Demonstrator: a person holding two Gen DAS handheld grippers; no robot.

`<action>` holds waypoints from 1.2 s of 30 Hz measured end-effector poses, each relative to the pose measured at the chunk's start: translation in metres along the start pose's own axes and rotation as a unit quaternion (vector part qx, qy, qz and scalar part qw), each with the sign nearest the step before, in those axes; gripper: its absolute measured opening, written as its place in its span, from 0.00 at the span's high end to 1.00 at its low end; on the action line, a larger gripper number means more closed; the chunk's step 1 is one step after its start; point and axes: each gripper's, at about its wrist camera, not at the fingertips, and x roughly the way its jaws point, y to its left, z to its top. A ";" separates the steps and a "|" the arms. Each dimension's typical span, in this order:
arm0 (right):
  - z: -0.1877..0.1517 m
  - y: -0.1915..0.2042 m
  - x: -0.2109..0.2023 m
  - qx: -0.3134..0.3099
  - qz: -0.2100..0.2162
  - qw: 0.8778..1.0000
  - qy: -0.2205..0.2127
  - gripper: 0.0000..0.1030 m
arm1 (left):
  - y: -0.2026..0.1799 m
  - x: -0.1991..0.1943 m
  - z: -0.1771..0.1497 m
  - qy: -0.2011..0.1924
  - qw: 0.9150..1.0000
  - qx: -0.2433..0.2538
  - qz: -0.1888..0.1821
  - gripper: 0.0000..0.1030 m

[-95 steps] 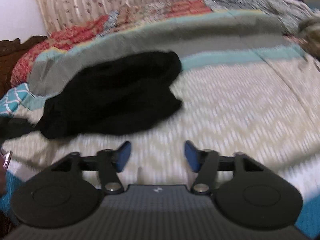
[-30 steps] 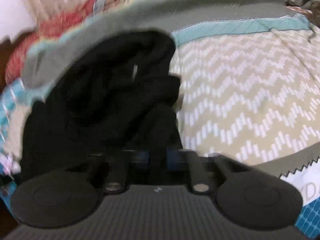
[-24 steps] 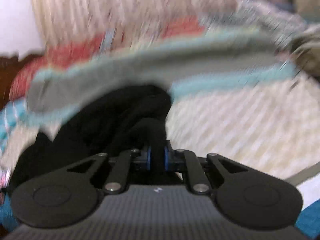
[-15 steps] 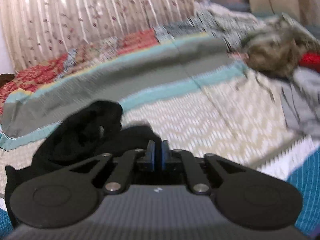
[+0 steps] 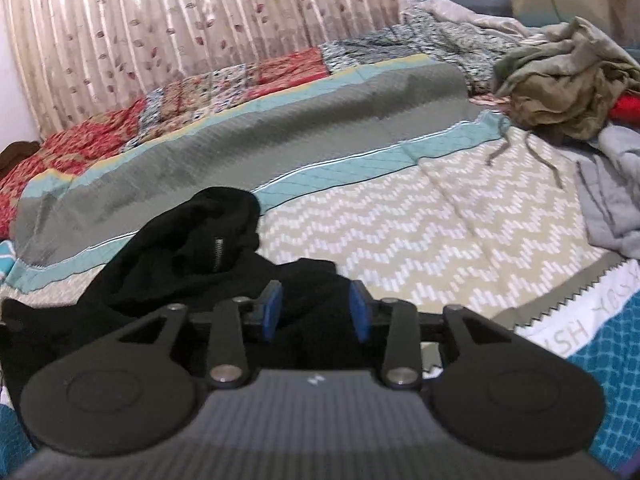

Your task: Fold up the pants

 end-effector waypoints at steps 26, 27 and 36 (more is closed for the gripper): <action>0.005 0.010 0.045 0.008 0.004 0.999 0.044 0.54 | -0.052 0.162 -0.001 0.138 0.953 0.264 0.056 0.46; 0.004 0.009 0.045 0.006 0.002 0.999 0.044 0.53 | -0.050 0.176 -0.005 0.165 0.948 0.269 0.051 0.42; 0.004 0.008 0.070 0.007 -0.004 0.998 0.067 0.52 | -0.073 0.157 -0.026 0.079 0.937 0.332 0.079 0.77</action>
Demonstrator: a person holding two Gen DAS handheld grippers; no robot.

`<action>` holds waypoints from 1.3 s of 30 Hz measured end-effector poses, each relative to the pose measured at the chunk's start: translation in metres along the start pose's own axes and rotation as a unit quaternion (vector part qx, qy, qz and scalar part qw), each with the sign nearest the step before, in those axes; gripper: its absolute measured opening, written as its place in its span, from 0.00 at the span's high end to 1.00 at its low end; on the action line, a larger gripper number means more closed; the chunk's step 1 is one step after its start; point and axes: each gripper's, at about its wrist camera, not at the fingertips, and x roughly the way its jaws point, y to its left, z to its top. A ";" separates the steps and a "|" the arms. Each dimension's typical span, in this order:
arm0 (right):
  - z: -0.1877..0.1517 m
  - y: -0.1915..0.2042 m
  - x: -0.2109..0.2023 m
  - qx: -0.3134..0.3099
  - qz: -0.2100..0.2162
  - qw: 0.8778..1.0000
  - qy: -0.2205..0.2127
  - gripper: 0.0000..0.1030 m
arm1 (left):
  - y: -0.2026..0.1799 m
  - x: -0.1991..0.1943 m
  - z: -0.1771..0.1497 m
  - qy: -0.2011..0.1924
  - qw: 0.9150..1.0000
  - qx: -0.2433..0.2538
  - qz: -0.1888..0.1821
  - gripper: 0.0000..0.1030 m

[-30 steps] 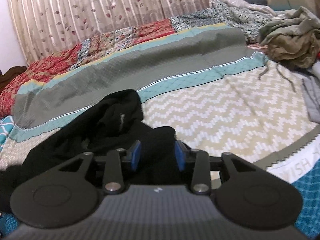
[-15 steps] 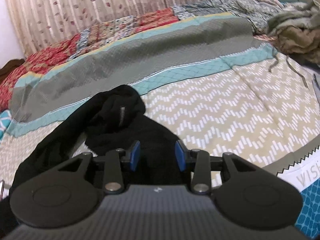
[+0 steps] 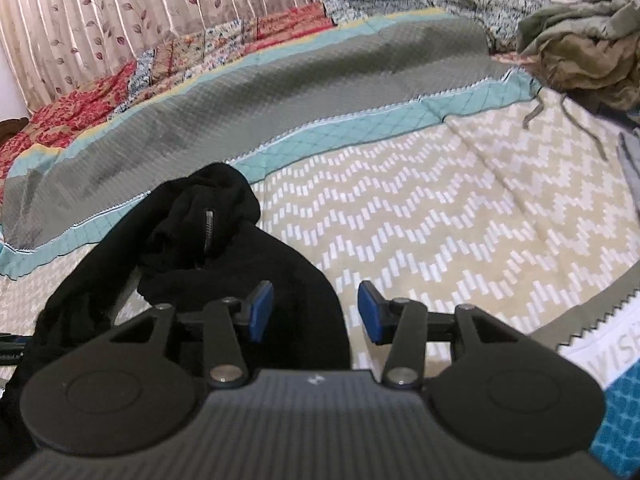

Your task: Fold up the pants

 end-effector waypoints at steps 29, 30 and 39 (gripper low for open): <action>0.146 0.046 0.028 -0.100 -0.029 0.983 -0.149 0.86 | 0.140 -0.108 0.047 -0.180 0.928 -0.291 0.150 0.77; 0.153 0.041 0.022 -0.112 -0.052 0.979 -0.165 0.86 | 0.141 -0.100 0.052 -0.180 0.926 -0.296 0.151 0.77; 0.134 -0.048 0.053 -0.122 -0.110 0.985 -0.054 0.55 | 0.171 -0.045 0.030 -0.129 0.900 -0.388 0.151 0.78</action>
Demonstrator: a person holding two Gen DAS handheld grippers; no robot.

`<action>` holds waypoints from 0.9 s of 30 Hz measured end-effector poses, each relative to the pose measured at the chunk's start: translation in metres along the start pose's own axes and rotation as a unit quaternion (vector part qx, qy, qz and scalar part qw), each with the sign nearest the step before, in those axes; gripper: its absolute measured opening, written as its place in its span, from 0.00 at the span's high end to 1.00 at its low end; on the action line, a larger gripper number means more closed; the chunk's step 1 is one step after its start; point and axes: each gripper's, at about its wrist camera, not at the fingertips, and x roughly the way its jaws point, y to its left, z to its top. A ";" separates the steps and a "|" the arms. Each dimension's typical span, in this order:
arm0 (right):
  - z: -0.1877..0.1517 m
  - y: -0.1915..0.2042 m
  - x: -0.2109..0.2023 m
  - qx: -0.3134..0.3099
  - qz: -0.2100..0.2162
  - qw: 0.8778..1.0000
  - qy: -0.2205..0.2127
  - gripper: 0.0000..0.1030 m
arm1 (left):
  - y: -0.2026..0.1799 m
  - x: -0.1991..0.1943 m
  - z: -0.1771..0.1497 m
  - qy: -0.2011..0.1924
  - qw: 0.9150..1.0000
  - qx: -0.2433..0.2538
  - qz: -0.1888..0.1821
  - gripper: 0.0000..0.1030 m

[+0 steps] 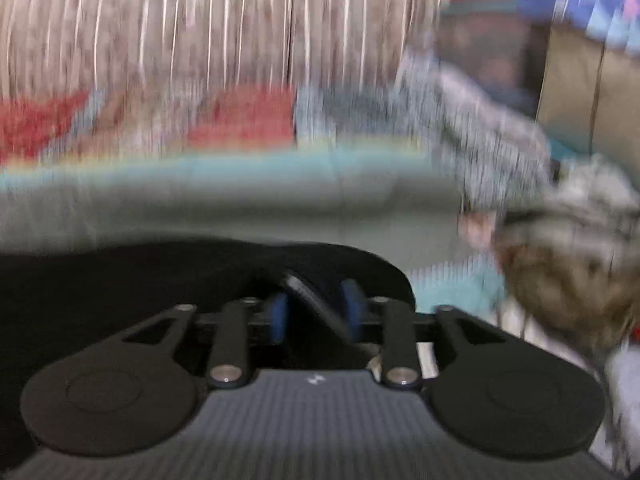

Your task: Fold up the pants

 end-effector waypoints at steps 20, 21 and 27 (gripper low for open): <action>0.033 -0.061 0.062 0.208 0.027 0.977 0.019 0.32 | 0.024 -0.058 0.001 -0.025 1.000 0.010 0.001 0.77; 0.037 -0.058 0.074 0.201 0.032 0.979 0.033 0.29 | 0.023 -0.057 0.001 -0.024 1.000 0.011 0.005 0.77; 0.025 -0.024 0.133 0.128 0.021 0.985 0.115 0.74 | 0.022 -0.057 0.007 -0.032 0.999 0.006 0.016 0.77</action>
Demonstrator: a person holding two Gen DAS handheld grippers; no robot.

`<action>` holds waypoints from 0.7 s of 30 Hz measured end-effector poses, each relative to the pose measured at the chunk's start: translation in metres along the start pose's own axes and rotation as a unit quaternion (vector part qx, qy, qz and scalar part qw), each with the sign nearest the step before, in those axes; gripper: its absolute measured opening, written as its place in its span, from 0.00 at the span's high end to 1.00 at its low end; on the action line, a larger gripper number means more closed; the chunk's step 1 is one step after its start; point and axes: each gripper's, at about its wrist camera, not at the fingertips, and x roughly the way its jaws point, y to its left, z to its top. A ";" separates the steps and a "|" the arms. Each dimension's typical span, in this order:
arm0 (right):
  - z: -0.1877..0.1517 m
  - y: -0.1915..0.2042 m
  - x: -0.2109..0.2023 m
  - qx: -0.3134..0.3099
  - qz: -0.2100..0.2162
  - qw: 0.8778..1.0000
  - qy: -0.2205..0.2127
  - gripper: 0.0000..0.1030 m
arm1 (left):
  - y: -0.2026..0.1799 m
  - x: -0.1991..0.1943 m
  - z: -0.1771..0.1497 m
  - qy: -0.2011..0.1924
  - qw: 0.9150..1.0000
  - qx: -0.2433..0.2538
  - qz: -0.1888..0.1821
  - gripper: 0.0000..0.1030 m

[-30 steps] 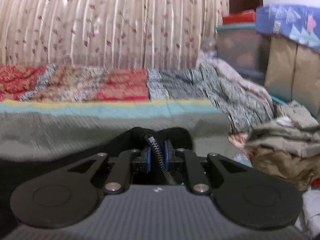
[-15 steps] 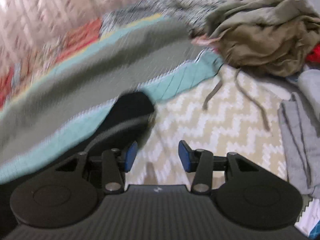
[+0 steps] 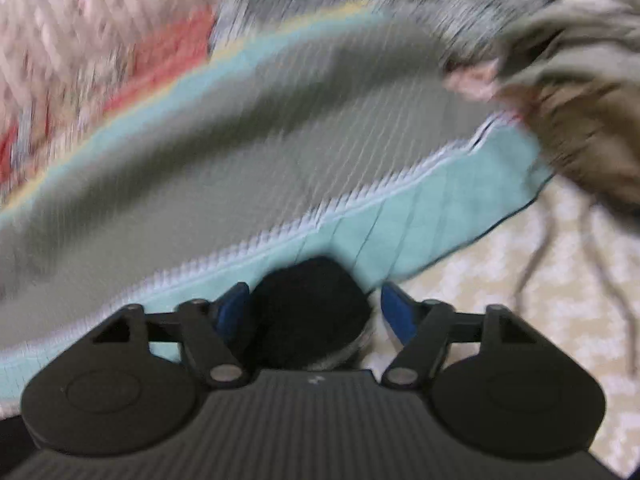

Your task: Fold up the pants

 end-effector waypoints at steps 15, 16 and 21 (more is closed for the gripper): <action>0.055 0.028 -0.039 0.032 -0.020 0.985 -0.169 0.30 | -0.031 0.110 -0.012 0.066 0.995 -0.023 0.073 0.67; 0.046 0.018 -0.047 0.051 -0.002 0.982 -0.180 0.30 | -0.025 0.111 -0.019 0.080 0.994 -0.036 0.068 0.66; 0.005 -0.039 -0.055 0.100 0.059 0.982 -0.152 0.37 | -0.006 0.078 -0.040 0.065 0.996 -0.022 0.056 0.52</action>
